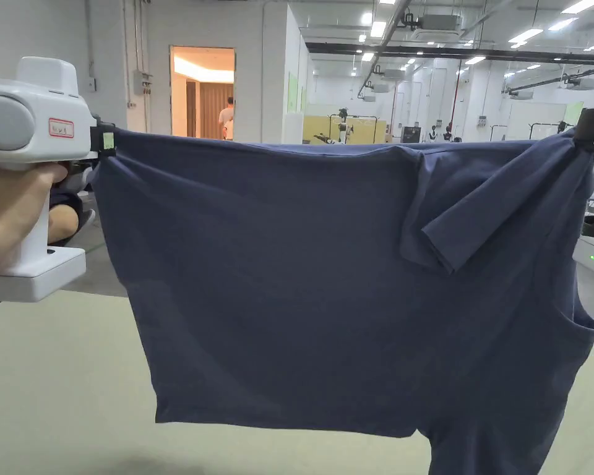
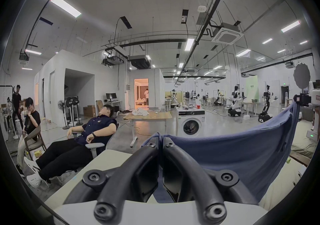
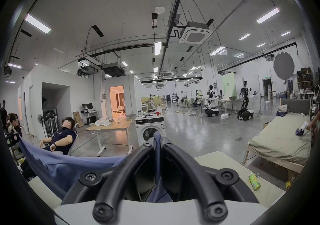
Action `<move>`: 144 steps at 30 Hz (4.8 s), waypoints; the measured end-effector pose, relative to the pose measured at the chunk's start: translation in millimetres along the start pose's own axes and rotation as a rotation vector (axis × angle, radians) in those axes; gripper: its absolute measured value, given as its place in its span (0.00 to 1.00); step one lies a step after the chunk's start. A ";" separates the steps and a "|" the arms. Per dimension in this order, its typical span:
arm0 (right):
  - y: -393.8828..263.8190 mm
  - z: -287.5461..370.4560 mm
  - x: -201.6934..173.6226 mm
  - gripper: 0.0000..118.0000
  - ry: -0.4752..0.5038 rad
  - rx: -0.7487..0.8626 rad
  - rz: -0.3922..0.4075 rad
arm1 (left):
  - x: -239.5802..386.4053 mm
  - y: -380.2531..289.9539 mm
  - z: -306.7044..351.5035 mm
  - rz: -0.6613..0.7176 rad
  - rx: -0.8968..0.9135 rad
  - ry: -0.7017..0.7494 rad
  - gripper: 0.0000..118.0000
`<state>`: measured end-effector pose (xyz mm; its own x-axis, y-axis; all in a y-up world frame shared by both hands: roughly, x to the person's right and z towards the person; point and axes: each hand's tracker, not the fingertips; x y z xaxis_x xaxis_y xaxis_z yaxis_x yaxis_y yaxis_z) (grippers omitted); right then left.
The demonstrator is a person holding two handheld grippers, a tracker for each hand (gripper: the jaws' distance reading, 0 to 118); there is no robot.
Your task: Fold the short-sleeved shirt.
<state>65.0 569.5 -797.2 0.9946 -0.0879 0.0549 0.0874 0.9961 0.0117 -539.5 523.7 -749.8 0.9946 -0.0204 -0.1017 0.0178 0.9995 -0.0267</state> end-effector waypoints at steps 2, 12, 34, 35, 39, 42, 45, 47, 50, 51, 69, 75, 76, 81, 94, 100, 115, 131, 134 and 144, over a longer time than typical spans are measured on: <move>-2.1 -9.6 -2.3 0.01 0.001 0.007 -0.004 | 3.1 -3.2 -8.0 -0.002 -0.007 0.006 0.00; -77.5 -37.3 11.6 0.01 0.022 -0.127 0.035 | 9.8 -81.4 -24.6 -0.001 -0.126 -0.039 0.00; -344.0 268.7 126.4 0.01 0.149 -0.399 -0.330 | -0.5 -349.3 275.2 0.264 -0.393 -0.253 0.00; -350.6 289.5 129.3 0.01 0.136 -0.387 -0.327 | -3.4 -356.3 296.4 0.294 -0.394 -0.219 0.00; -378.3 351.8 140.9 0.01 0.036 -0.376 -0.308 | -17.0 -391.1 363.9 0.513 -0.401 -0.117 0.00; -401.4 382.4 144.8 0.01 -0.005 -0.452 -0.338 | -16.6 -406.5 390.6 0.532 -0.448 -0.091 0.00; -425.3 395.9 142.7 0.01 -0.023 -0.525 -0.299 | -16.5 -422.7 395.9 0.543 -0.477 -0.091 0.00; -439.0 398.3 139.3 0.02 -0.023 -0.554 -0.294 | -16.4 -432.3 392.1 0.502 -0.527 -0.092 0.00; -451.0 401.2 139.5 0.45 -0.073 -0.586 -0.282 | -19.3 -440.4 386.1 0.461 -0.582 -0.101 0.19; -452.6 403.1 141.8 0.62 -0.092 -0.577 -0.285 | -21.1 -439.7 387.0 0.436 -0.577 -0.057 0.39; -361.9 410.1 61.6 0.68 0.046 -0.230 0.028 | 59.9 -304.6 380.2 -0.068 -0.078 -0.139 0.84; -363.0 416.9 30.6 0.49 0.092 -0.247 0.140 | 71.1 -297.8 378.4 -0.045 -0.088 -0.269 0.51; -363.0 417.6 27.6 0.37 0.099 -0.252 0.140 | 72.5 -299.9 377.3 -0.030 -0.099 -0.290 0.40; -370.8 418.0 23.1 0.00 0.130 -0.292 0.101 | 81.6 -309.4 377.1 0.001 -0.125 -0.304 0.00; -375.8 421.8 21.9 0.00 0.104 -0.297 0.097 | 61.6 -314.0 380.0 -0.016 -0.178 -0.205 0.00; -390.3 426.7 24.4 0.00 0.105 -0.335 0.086 | 21.5 -342.1 384.4 -0.064 -0.347 -0.040 0.60; -384.4 428.7 38.1 0.00 0.098 -0.389 0.001 | -19.0 -457.1 347.0 0.125 -0.764 -0.054 0.28; -428.4 438.1 87.2 0.59 -0.098 -0.543 -0.007 | 14.0 -438.8 334.8 -0.071 -0.834 -0.099 0.03; -446.4 430.2 97.7 0.59 -0.126 -0.620 -0.058 | 13.2 -438.3 338.0 -0.006 -0.823 -0.085 0.03; -472.9 421.9 133.8 0.59 -0.178 -0.630 -0.356 | 15.5 -433.5 339.7 0.063 -0.815 -0.083 0.03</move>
<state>133.3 83.8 -374.2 0.8810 -0.3521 0.3162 0.4709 0.7180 -0.5126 -497.1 98.5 -402.0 0.9962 0.0685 -0.0541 -0.0860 0.6662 -0.7408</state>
